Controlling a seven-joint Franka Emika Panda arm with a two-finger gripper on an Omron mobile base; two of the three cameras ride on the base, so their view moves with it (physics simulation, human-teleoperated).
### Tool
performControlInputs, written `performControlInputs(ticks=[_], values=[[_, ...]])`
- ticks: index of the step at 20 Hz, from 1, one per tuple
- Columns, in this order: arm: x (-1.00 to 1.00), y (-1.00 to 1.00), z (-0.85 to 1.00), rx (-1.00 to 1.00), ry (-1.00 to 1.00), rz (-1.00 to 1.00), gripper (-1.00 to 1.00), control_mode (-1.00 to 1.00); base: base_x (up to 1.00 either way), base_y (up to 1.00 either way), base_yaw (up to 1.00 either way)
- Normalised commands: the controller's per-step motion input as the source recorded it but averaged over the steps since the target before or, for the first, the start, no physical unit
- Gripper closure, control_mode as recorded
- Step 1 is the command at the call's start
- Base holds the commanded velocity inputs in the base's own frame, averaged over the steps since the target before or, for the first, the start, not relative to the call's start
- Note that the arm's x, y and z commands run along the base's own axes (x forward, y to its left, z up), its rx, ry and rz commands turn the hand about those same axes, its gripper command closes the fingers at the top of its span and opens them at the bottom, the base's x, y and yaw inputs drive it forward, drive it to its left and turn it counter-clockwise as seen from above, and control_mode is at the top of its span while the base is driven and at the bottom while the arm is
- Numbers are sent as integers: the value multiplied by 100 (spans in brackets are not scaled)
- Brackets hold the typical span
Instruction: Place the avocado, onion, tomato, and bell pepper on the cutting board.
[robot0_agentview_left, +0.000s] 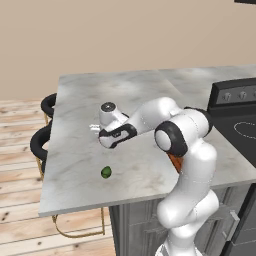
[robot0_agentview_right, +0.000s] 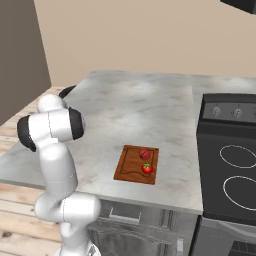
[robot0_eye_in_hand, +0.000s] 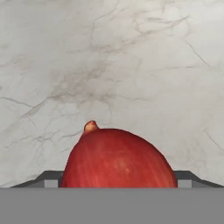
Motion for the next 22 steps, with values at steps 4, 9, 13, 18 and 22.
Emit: performControlInputs(ticks=[4,9,13,18,22], values=[[-16,-40,51,4,2,-5,100,-100,0,0,0],[-20,-43,54,2,7,-6,100,-100,0,0,0],[-13,-50,35,0,6,-6,100,-100,0,0,0],[-10,-57,18,0,4,-5,100,-100,0,0,0],[-4,-60,1,0,1,-4,100,-100,0,0,0]])
